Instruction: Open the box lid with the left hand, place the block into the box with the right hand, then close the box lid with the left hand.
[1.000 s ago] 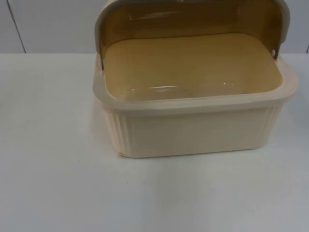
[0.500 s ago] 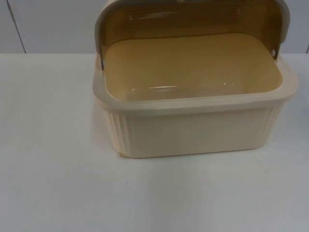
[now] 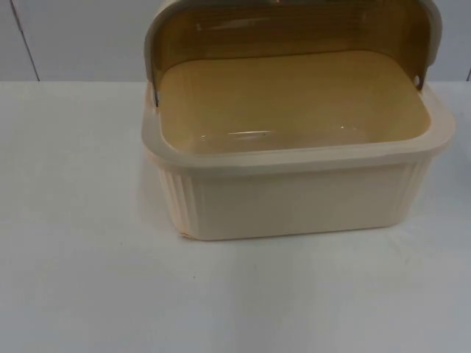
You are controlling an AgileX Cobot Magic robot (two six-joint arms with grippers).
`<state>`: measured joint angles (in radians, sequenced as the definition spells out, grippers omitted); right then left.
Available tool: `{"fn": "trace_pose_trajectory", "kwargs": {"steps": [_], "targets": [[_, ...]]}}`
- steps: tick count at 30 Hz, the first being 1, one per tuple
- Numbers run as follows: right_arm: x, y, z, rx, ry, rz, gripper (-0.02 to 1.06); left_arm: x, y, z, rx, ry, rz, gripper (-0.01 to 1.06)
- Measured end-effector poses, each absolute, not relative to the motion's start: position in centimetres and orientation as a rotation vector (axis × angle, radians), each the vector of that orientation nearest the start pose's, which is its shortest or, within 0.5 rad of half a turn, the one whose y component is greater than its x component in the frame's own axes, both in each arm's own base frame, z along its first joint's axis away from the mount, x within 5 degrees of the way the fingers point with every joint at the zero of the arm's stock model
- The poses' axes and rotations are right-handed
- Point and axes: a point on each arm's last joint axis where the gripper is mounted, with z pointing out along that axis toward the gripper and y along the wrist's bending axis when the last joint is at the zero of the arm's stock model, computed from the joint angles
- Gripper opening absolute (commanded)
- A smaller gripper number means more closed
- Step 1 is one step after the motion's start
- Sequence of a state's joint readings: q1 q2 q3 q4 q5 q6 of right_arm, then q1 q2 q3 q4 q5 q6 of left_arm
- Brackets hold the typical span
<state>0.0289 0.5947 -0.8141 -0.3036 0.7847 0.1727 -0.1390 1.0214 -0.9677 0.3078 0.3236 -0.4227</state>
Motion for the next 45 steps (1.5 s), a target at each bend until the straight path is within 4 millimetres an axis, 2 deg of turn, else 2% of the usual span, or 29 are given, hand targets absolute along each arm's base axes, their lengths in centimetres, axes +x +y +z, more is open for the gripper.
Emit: {"fn": "trace_pose_trajectory", "kwargs": {"steps": [3, 4, 8, 11, 13, 18, 22, 35, 45], "targets": [[10.1, -1.6, 37.2, 0.056, 2.004, -0.223, 1.04, 21.7, -2.2, 39.4, -0.059, 1.82, -0.106, 0.48], [10.1, -1.6, 37.2, 0.055, 2.0, -0.222, 1.04, 21.5, -2.2, 39.6, -0.059, 1.813, -0.107, 0.48], [10.2, -1.6, 37.3, 0.054, 1.998, -0.221, 1.04, 20.8, -2.0, 39.9, -0.066, 1.81, -0.103, 0.36], [10.2, -1.6, 37.2, 0.054, 2.001, -0.222, 1.04, 19.0, -1.5, 40.3, -0.073, 1.836, -0.066, 0.29], [10.3, -1.6, 37.2, 0.053, 2.005, -0.222, 1.04, 18.6, -1.4, 40.4, -0.066, 1.845, -0.051, 0.26], [11.7, -1.5, 36.6, 0.047, 2.059, -0.227, 1.04, 18.3, -1.2, 40.3, -0.052, 1.862, -0.022, 0.08], [13.0, -1.4, 36.1, 0.043, 2.097, -0.21, 1.04, 18.3, -1.1, 40.2, -0.037, 1.87, 0.009, 0.0], [13.5, -1.3, 36.1, 0.038, 2.075, -0.199, 1.04, 18.5, -1.0, 40.2, -0.02, 1.872, 0.044, 0.0], [13.5, -1.3, 36.1, 0.038, 2.075, -0.199, 1.04, 19.6, -1.1, 39.4, -0.011, 1.913, 0.055, 0.0]]}}
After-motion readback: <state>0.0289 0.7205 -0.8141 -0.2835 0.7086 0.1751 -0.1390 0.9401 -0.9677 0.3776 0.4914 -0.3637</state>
